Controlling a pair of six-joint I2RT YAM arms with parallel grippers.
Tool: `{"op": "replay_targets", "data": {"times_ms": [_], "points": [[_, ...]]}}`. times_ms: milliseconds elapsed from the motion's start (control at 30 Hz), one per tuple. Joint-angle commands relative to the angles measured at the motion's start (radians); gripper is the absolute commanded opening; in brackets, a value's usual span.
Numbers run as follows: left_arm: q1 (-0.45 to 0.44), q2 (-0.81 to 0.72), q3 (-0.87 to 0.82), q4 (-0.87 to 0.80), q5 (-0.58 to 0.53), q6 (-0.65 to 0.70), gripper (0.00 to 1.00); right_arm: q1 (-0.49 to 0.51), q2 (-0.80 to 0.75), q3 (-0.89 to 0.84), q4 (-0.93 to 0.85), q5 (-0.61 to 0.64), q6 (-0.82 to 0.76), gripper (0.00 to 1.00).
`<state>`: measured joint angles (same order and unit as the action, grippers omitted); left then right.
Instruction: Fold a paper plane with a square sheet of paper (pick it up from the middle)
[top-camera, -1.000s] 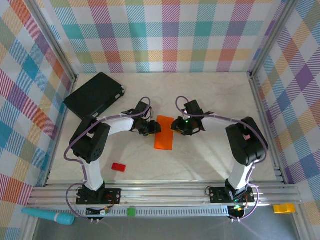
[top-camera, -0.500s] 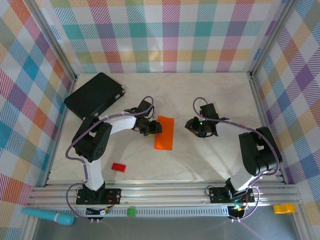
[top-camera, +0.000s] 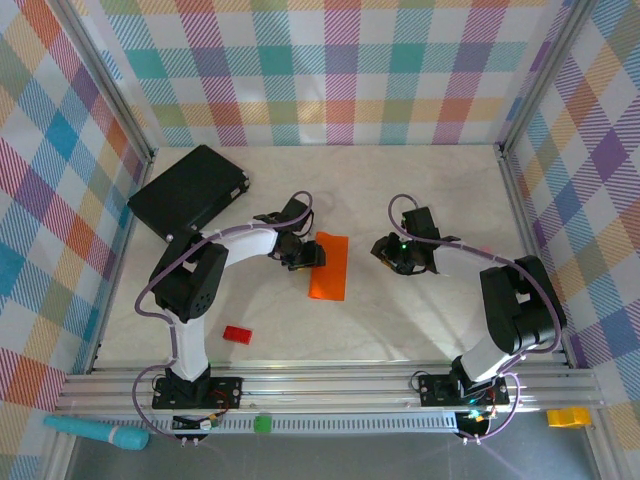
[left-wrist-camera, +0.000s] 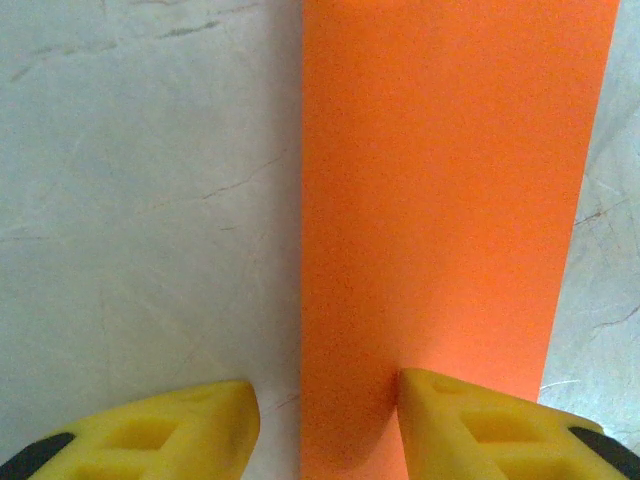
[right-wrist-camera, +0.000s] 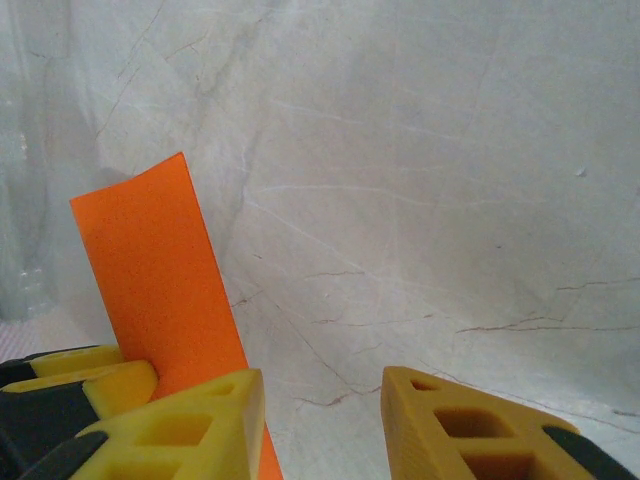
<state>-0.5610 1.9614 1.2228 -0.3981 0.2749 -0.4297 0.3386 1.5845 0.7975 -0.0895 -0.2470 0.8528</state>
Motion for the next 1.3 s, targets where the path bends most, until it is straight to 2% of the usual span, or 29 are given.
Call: {"op": "replay_targets", "data": {"times_ms": [0,700,1267], "points": [[-0.04,0.167,-0.066,-0.017,-0.042,0.022,0.46,-0.009,-0.004,-0.01,0.023,-0.015,-0.001,0.35],[-0.04,0.186,-0.063,0.016,-0.046,-0.043,0.46,-0.01,0.001,-0.021,0.063,-0.062,-0.005,0.35],[-0.04,0.195,-0.052,0.009,-0.005,0.021,0.44,-0.008,0.035,-0.027,0.097,-0.11,-0.009,0.34]]}}
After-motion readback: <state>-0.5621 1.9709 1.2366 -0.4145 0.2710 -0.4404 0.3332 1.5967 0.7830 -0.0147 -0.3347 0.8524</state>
